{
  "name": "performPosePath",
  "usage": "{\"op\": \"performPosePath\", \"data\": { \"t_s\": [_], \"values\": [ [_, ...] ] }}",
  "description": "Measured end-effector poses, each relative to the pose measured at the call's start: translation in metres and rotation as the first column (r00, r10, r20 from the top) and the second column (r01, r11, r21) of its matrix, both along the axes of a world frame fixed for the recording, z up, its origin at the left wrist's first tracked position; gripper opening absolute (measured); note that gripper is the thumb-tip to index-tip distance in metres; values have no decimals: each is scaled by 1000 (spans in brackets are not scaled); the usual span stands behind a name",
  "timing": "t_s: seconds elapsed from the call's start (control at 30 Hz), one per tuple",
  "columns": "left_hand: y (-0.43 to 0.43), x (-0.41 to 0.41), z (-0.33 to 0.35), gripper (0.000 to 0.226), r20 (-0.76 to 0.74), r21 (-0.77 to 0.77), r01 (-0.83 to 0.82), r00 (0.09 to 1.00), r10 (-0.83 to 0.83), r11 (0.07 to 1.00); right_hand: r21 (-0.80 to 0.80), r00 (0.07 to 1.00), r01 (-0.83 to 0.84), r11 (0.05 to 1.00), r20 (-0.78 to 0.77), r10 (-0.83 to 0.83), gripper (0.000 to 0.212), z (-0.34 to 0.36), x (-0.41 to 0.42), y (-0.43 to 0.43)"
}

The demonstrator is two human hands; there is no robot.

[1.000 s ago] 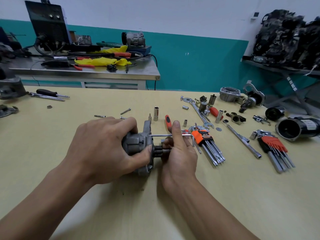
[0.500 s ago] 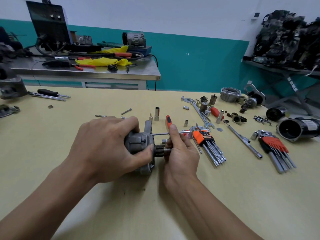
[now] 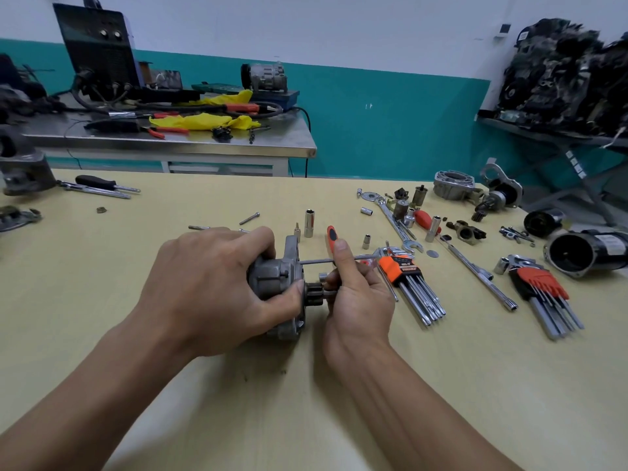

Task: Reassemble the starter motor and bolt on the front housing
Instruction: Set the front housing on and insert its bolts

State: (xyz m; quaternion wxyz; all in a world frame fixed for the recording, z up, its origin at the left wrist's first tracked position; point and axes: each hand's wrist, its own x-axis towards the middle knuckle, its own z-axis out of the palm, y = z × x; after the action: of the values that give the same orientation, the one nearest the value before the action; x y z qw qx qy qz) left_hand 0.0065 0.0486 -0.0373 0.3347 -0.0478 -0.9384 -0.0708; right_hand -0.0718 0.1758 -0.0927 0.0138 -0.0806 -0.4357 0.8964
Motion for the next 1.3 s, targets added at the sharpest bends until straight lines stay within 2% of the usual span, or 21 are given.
{"op": "performPosePath", "data": {
  "t_s": [0.33,0.47,0.6,0.87,1.0,1.13,1.3],
  "values": [
    [0,-1,1,44,23,9,-12,1000,12,1000,-42,997,-73,996,-26,72,35,1,-2,0],
    [1,-1,2,45,22,7,-11,1000,11,1000,33,997,-53,998,-54,55,37,-1,1,0],
    [0,0,1,47,18,3,-17,1000,17,1000,79,1000,19,997,-18,-17,38,1,2,-2],
    [0,-2,1,46,20,3,-12,1000,12,1000,-31,997,-73,997,-7,73,37,3,0,0],
    [0,-1,1,46,20,0,-13,1000,13,1000,27,998,-41,999,-36,42,39,0,2,0],
    [2,2,0,45,2,1,-14,1000,14,1000,47,1000,13,999,6,-14,41,0,3,-2],
    [6,8,-4,43,-51,-6,-21,998,20,1000,23,999,-31,999,20,30,38,0,7,-4]
  ]
}}
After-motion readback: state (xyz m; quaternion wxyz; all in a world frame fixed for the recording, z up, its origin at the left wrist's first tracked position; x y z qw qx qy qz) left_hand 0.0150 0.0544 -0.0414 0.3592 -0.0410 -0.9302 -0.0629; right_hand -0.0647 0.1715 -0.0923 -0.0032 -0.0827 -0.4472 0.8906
